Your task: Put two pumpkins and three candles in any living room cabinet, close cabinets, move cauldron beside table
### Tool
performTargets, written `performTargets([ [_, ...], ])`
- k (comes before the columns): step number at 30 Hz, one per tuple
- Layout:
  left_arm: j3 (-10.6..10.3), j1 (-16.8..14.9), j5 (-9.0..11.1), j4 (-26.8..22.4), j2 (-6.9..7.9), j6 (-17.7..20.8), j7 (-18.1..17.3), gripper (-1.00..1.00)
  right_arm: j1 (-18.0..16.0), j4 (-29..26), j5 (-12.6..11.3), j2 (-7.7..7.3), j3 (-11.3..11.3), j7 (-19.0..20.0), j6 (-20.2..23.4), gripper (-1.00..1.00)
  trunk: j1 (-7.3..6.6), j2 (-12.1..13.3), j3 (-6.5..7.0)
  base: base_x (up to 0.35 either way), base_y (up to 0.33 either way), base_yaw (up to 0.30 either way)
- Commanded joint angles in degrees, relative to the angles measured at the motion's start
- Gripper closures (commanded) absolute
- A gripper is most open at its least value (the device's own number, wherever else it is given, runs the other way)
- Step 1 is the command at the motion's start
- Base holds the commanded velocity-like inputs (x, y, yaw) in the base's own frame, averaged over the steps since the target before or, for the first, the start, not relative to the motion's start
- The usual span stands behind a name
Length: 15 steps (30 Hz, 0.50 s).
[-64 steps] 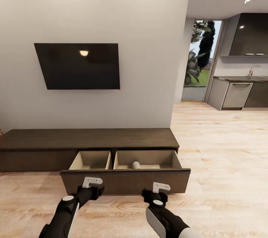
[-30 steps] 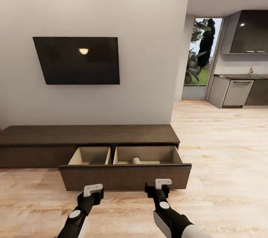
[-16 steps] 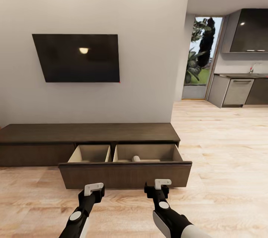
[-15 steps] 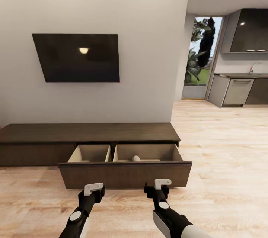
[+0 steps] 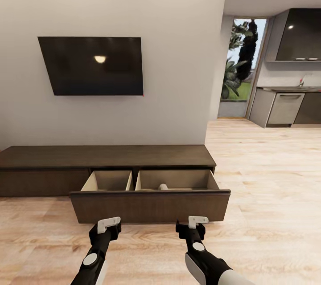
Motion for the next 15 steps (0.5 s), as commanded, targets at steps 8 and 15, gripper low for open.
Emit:
performTargets([
  [8, -0.08, 0.0, -0.21, 0.0, 0.01, -0.14, 0.03, -1.0, 0.0, 0.59, 0.38, -0.09, -0.01, 0.09, -0.15, -1.0, 1.76, -3.22, -1.44, 0.0, 0.0, 0.0],
  [15, -0.06, 0.01, -0.02, 0.0, 0.04, -0.5, 0.03, -1.0, 0.0, 0.69, 0.4, -0.1, -0.01, 0.09, -0.17, -1.0, 1.98, -3.62, -1.62, 0.0, 0.0, 0.0],
])
